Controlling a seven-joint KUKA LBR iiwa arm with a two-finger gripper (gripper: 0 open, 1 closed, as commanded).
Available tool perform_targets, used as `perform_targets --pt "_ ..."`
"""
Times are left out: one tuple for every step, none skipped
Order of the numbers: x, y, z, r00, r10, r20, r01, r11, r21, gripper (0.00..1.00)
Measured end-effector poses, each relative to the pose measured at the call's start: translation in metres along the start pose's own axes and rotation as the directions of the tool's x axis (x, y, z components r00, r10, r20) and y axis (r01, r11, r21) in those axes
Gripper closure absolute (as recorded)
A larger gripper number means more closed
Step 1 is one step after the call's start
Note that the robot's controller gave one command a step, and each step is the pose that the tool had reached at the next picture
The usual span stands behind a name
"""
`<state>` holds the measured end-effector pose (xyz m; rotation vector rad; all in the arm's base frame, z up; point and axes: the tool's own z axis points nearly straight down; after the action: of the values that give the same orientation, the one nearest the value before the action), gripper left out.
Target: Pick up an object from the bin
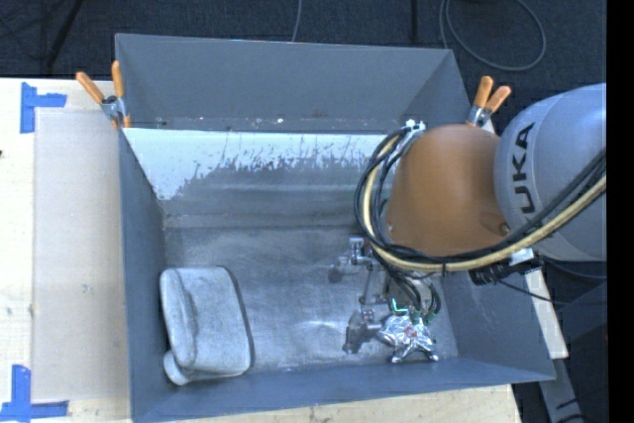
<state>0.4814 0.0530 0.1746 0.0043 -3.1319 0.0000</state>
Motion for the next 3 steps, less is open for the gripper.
perform_targets --pt "-0.021 -0.077 0.105 0.979 -0.201 0.011 0.201 0.98 0.0 0.0" --pt "-0.004 -0.128 0.102 0.978 -0.208 0.021 0.208 0.978 0.003 0.0" --pt "0.001 -0.164 0.101 0.996 -0.089 0.026 0.089 0.996 0.0 0.0"
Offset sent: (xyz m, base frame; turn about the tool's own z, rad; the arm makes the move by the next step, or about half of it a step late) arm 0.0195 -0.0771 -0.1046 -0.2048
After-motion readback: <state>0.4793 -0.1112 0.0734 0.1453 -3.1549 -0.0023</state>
